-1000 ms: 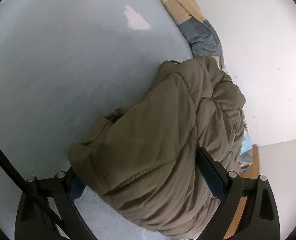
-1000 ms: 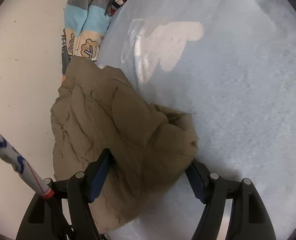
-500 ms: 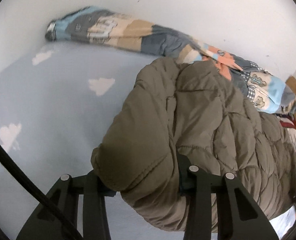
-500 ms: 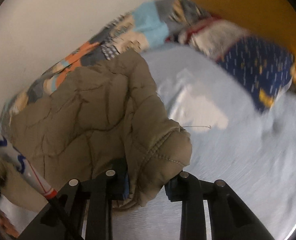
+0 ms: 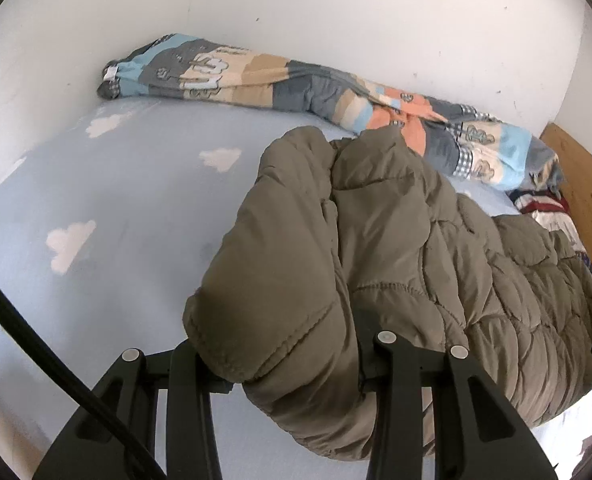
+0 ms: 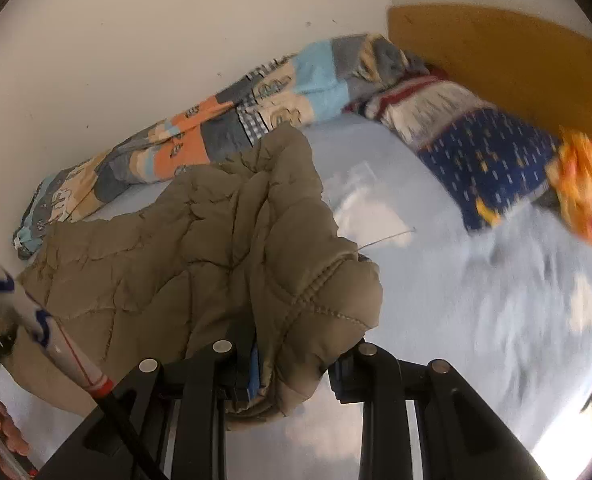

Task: Fold large clothes

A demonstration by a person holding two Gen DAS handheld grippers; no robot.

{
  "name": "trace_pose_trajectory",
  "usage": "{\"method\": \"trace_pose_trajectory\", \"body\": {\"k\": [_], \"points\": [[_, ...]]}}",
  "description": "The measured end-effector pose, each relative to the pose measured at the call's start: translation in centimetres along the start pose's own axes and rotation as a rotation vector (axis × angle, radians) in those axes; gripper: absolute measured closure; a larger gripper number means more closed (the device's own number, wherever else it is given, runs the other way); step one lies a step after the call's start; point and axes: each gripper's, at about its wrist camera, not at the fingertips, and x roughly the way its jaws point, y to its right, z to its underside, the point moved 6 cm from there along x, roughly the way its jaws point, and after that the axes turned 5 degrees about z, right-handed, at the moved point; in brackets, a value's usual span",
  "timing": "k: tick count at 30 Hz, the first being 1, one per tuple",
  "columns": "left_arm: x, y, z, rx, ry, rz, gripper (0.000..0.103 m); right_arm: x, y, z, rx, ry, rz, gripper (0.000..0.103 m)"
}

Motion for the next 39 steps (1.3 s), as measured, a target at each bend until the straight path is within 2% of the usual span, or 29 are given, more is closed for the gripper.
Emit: {"method": "trace_pose_trajectory", "body": {"k": [4, 6, 8, 10, 11, 13, 16, 20, 22, 24, 26, 28, 30, 32, 33, 35, 39], "points": [[0.7, -1.3, 2.7, -0.020, -0.025, -0.002, 0.059, 0.2, 1.5, 3.2, 0.057, -0.075, -0.009, 0.075], [1.7, -2.2, 3.6, -0.066, -0.061, 0.013, 0.055, 1.5, 2.3, 4.7, 0.085, -0.129, -0.007, 0.075], [2.7, -3.6, 4.4, -0.152, -0.110, 0.048, 0.042, 3.3, 3.4, 5.8, 0.131, -0.180, -0.010, 0.071], [3.1, -5.6, 4.8, -0.268, -0.146, 0.087, 0.032, 4.4, 4.4, 6.6, 0.202, -0.237, -0.051, 0.065], [2.9, -6.7, 4.8, -0.332, -0.150, 0.114, 0.032, 4.6, 5.2, 6.9, 0.261, -0.265, -0.078, 0.065], [2.2, -8.0, 4.7, -0.387, -0.152, 0.128, 0.030, 4.5, 6.2, 7.2, 0.352, -0.291, -0.135, 0.056], [0.5, -9.1, 4.4, -0.427, -0.124, 0.143, 0.030, 3.5, 7.9, 7.8, 0.451, -0.312, -0.163, 0.047], [-1.8, -11.7, 3.4, -0.481, -0.036, 0.060, 0.030, 2.2, 9.4, 8.5, 0.525, -0.317, -0.163, 0.045], [-2.8, -12.9, 2.6, -0.495, 0.007, 0.022, 0.030, 1.3, 10.4, 8.7, 0.542, -0.298, -0.117, 0.045], [-3.4, -13.0, 2.0, -0.460, 0.038, -0.010, 0.030, 0.0, 11.5, 8.5, 0.543, -0.240, -0.022, 0.045], [-3.5, -11.1, 1.5, -0.377, 0.048, -0.016, 0.030, -1.4, 11.7, 7.1, 0.514, -0.159, 0.023, 0.045], [-2.9, -8.6, 0.8, -0.271, 0.051, -0.009, 0.030, -2.5, 11.1, 5.8, 0.469, -0.088, 0.025, 0.045], [-2.8, -4.8, 0.8, -0.118, 0.059, 0.001, 0.030, -3.1, 8.3, 4.5, 0.347, -0.036, -0.028, 0.045], [-2.5, -0.3, 1.0, 0.073, 0.088, -0.008, 0.030, -2.7, 5.8, 4.4, 0.260, -0.042, -0.065, 0.050], [-2.4, 1.2, 1.3, 0.137, 0.095, -0.012, 0.030, -2.2, 4.8, 4.6, 0.229, -0.057, -0.077, 0.060], [-1.3, 3.7, 1.9, 0.235, 0.078, -0.002, 0.030, -1.0, 3.9, 5.2, 0.184, -0.093, -0.061, 0.064], [2.6, 4.0, 3.2, 0.241, -0.031, -0.029, 0.030, 1.8, 5.2, 6.4, 0.202, -0.155, -0.008, 0.069]]}}
